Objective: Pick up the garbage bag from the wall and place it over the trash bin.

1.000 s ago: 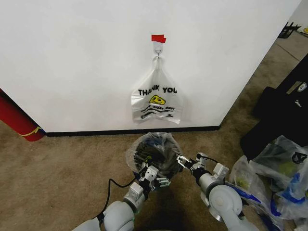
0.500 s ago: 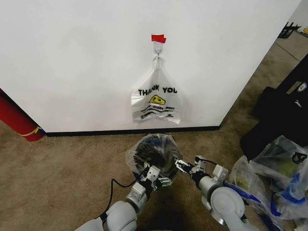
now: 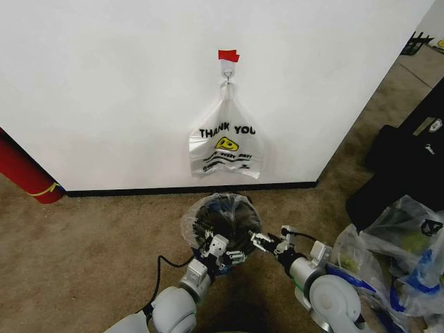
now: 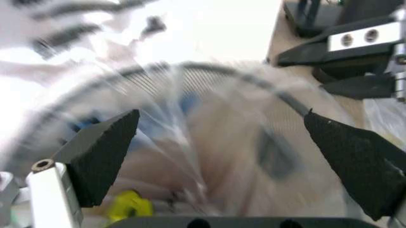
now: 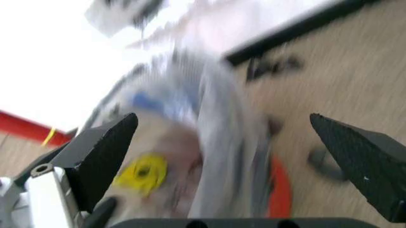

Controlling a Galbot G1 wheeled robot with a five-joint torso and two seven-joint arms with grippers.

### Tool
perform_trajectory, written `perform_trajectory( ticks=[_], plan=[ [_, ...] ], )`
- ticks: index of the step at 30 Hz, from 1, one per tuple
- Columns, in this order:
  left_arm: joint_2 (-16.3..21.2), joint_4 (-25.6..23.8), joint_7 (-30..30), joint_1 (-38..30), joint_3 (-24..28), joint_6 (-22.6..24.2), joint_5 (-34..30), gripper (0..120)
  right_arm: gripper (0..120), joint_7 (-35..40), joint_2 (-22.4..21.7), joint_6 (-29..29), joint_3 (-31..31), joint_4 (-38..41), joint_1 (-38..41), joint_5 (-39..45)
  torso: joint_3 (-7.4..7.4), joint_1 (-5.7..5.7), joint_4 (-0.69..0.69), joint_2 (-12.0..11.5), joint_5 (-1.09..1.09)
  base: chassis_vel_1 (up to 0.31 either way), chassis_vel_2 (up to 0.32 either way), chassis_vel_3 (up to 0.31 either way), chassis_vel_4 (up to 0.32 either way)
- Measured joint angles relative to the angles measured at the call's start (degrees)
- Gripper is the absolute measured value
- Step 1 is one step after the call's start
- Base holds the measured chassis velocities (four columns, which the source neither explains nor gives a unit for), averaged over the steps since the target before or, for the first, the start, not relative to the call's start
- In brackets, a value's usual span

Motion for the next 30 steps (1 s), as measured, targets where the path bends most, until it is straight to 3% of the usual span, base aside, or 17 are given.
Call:
perform_trajectory(
  ticks=[11,15,18,19,24,30],
  plan=[
    [0.75,-5.17,-1.49,1.64,-7.59,-3.86,-6.67,100,100,-2.01,2.71,11.48,6.61,6.77,-4.26,-12.2,0.0,0.0,-0.03,0.0,-0.02,0.0,0.0,0.0,0.0],
    [0.21,-7.78,-1.63,5.95,-15.13,-7.27,-9.21,100,100,-2.18,4.07,18.5,8.58,10.53,-8.54,-19.64,0.0,0.0,-0.01,0.0,-0.02,0.0,0.0,0.0,0.0],
    [-0.99,-8.72,-0.98,10.4,-23.91,-10.31,-9.45,100,100,-1.97,5.52,23.71,9.18,12.84,-12.49,-24.97,0.0,0.0,0.0,0.0,-0.02,0.0,0.0,0.0,0.0],
    [-0.99,-8.72,-0.98,10.4,-23.91,-10.31,-9.45,100,100,-1.97,5.52,23.71,9.18,12.84,-12.49,-24.97,0.0,0.0,0.0,0.0,-0.02,0.0,0.0,0.0,0.0],
    [-1.78,-12.23,1.62,18.27,-37.22,-12.87,-9.72,100,100,-0.29,7.72,30.78,10.02,16.37,-17.98,-32.0,0.0,0.0,0.0,0.0,-0.03,0.0,0.0,0.0,0.0],
    [-1.33,-14.14,4.17,26.19,-45.61,-16.92,-9.54,100,100,-0.27,9.08,33.35,10.19,18.19,-21.92,-33.79,0.0,0.0,0.0,0.0,-0.01,0.0,0.0,0.0,0.0]
  ],
)
